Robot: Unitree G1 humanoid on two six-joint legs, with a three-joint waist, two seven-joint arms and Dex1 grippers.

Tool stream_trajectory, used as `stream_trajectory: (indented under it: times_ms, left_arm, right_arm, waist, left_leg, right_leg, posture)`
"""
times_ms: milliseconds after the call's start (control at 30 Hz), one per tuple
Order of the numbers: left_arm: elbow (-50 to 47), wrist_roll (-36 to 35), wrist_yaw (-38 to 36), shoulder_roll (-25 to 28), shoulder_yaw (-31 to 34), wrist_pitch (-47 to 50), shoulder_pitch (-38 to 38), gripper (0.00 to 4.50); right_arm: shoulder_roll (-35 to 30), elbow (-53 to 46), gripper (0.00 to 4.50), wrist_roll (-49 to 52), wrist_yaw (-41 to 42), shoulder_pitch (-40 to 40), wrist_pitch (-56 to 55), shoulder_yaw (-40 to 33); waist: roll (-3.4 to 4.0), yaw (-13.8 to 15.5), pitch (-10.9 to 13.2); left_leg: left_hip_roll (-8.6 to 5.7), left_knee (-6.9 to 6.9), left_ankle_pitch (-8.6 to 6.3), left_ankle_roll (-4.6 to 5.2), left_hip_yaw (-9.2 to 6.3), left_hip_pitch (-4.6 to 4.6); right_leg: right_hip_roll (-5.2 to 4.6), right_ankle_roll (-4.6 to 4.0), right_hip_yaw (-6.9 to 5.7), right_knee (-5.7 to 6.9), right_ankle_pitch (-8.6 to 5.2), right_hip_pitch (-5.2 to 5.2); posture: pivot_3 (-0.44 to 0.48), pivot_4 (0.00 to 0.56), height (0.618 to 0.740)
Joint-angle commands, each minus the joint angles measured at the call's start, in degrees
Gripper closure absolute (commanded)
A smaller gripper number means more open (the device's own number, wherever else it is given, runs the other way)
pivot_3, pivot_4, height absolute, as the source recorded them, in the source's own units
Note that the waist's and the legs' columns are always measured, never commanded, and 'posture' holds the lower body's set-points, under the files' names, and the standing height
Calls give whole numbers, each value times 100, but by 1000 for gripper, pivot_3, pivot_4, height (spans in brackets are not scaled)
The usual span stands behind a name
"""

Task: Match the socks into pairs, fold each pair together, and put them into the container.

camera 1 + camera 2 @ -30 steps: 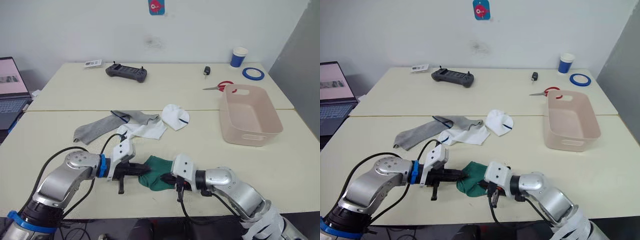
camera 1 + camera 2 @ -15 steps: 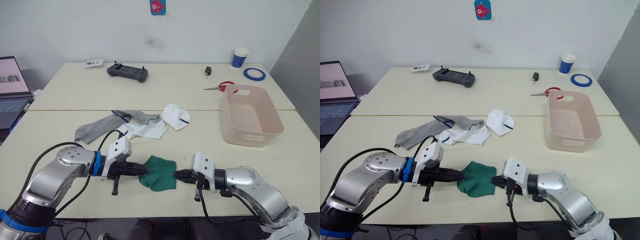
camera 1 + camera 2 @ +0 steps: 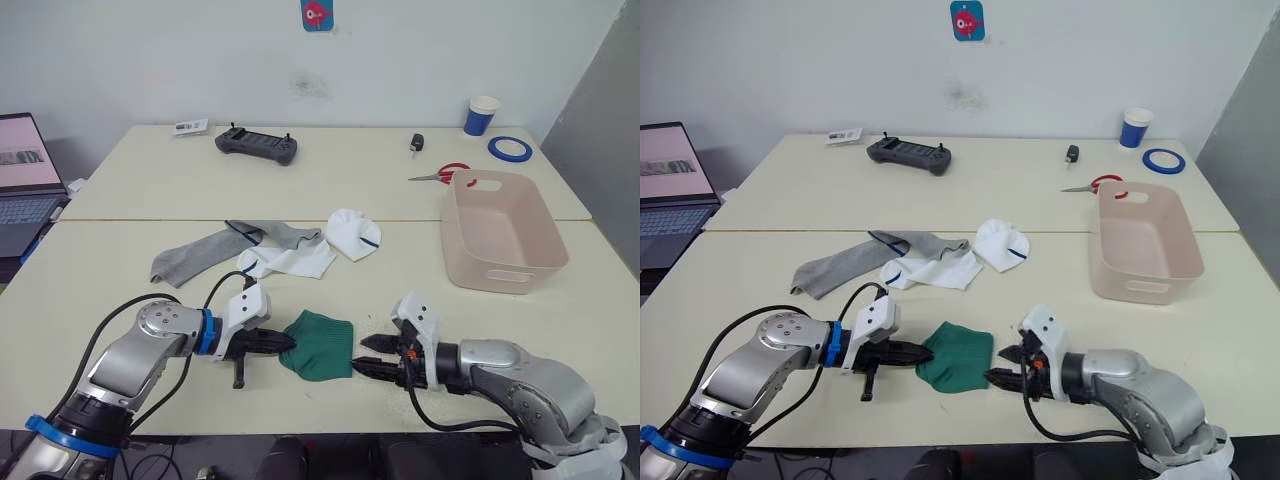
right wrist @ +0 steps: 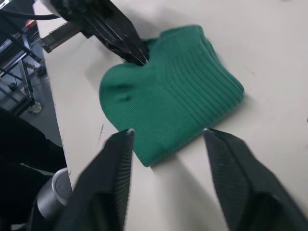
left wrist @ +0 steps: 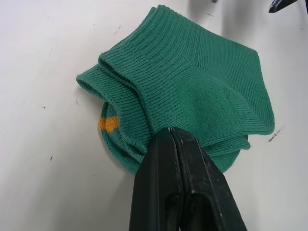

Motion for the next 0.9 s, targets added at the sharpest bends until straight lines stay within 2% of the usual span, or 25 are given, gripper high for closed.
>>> stream_trajectory:
  times_ms: [33,100,133,500,900]
  left_arm:
    - [144,205,-5,153,-20,-61,231,4500]
    - [115,202,-32,255,43,-116,386,4500]
    - [97,198,-33,300,77,-142,467,4500]
    - [30,231,88,388,264,-188,764,4500]
    - [-22,261,122,383,304,-167,891,4500]
  right_arm:
    - [515,112,798,170,-647,-189,704,-314]
    - [719,214,89,209,-784,-239,947,-358]
    - [830,273,37,218,-850,-260,1034,-359]
    - [1911,1282,37,64,-1239,-752,1015,298]
    - [2949,1954,37,254,-1403,-965,1215,-112]
  waist:
    - [2,-8,-2]
    - [7,-14,-5]
    - [7,-29,-8]
    - [16,-195,-32]
    - [21,-204,-34]
  left_leg:
    - [1,0,0,0,0,3]
    - [2,-1,0,0,3,9]
    - [2,-3,0,0,5,12]
    - [27,-24,-1,3,17,82]
    - [38,-37,-2,3,21,80]
  right_leg:
    - [0,0,1,2,0,1]
    - [0,-1,6,4,0,3]
    - [0,-1,8,4,0,2]
    - [10,-6,9,9,-2,43]
    - [22,-13,13,9,-6,29]
  posture:
    - [0,150,740]
    - [0,150,740]
    - [0,150,740]
    - [0,150,740]
    - [0,150,740]
